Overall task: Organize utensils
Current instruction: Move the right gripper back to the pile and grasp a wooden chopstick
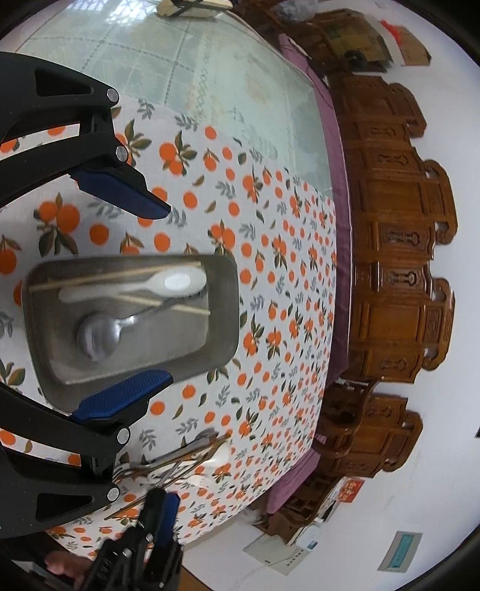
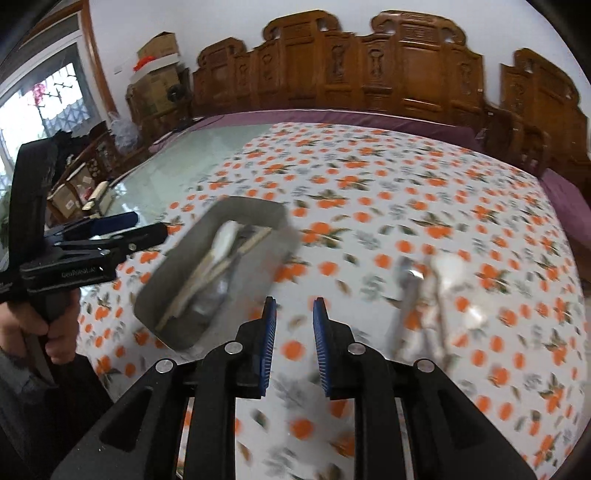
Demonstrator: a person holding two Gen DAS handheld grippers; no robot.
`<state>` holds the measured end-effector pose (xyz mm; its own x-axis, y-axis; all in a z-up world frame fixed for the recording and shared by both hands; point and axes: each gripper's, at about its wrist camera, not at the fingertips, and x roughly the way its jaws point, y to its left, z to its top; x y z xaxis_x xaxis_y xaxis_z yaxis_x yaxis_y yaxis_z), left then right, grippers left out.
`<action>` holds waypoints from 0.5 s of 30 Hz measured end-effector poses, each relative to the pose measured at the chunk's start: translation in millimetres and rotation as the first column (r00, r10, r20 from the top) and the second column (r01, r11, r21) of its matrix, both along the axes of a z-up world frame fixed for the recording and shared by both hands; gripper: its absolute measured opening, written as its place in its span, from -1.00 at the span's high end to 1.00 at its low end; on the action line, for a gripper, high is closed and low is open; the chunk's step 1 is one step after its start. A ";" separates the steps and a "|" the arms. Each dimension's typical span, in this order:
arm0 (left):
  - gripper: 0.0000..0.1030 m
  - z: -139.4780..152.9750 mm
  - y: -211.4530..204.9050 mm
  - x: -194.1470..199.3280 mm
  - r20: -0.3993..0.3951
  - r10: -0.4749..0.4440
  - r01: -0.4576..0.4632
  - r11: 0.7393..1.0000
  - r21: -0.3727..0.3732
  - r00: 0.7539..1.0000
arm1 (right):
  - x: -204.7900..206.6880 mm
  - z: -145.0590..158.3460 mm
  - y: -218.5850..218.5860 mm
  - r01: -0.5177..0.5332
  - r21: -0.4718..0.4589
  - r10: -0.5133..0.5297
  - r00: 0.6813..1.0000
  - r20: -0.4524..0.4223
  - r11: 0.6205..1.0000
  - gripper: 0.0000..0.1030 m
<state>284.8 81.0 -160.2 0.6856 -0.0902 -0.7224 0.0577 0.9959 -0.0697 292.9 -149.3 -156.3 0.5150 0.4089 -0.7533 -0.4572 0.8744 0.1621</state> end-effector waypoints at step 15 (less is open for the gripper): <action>-0.55 0.8 -80.3 -16.7 0.029 -0.143 0.144 0.989 -0.023 0.989 | -6.7 -56.5 -100.7 0.152 -0.137 -0.161 0.985 -0.056 0.979 0.56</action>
<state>268.1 0.7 -159.4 0.6839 -0.2070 -0.6996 0.2020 0.9751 -0.0910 286.3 -250.0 -212.7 0.5119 0.2219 -0.8299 -0.3048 0.9501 0.0661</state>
